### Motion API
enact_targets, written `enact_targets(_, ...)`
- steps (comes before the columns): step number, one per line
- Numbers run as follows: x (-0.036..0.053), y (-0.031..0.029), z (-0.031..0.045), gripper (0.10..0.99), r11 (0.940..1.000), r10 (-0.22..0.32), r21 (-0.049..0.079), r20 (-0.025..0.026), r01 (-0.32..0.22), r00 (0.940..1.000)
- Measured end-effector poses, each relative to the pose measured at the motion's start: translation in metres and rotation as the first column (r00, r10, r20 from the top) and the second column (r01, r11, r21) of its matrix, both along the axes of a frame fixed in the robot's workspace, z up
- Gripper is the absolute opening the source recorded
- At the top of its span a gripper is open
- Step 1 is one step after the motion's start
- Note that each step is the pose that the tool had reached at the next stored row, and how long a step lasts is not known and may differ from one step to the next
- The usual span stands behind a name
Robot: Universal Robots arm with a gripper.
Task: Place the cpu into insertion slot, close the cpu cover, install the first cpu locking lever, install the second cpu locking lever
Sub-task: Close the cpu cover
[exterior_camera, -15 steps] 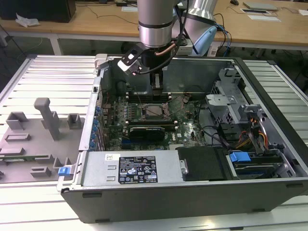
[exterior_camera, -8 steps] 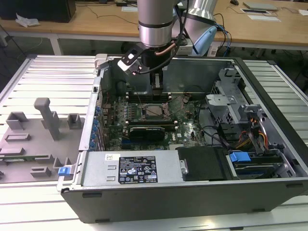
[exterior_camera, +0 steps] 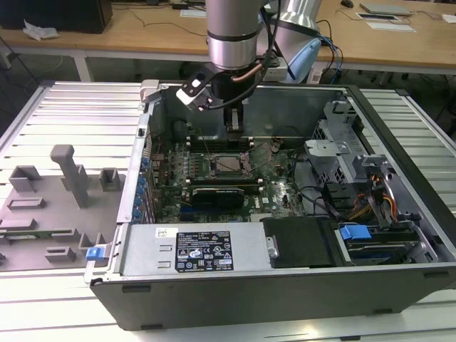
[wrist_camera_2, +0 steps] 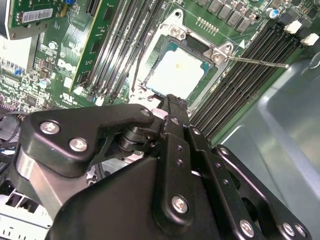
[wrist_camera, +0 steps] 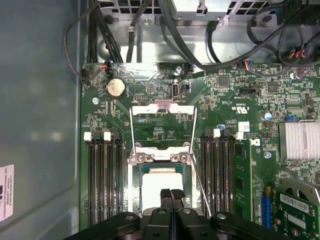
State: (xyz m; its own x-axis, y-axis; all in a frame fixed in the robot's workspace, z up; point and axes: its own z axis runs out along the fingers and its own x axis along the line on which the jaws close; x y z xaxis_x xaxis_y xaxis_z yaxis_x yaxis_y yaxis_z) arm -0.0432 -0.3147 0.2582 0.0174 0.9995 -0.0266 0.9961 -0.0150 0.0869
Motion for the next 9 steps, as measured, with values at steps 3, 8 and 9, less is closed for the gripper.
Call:
enact_targets(3, 0.0055, 0.0000, 0.0000, 0.106, 1.0000, 0.000, 0.000, -0.0012, 0.000, 1.0000)
enact_targets(8, 0.0122, 0.0000, 0.0000, 0.106, 1.0000, 0.000, 0.000, -0.0026, 0.000, 1.0000)
enact_targets(9, 0.0132, 0.0000, 0.0000, 0.106, 1.0000, 0.000, 0.000, -0.0028, 0.000, 1.0000)
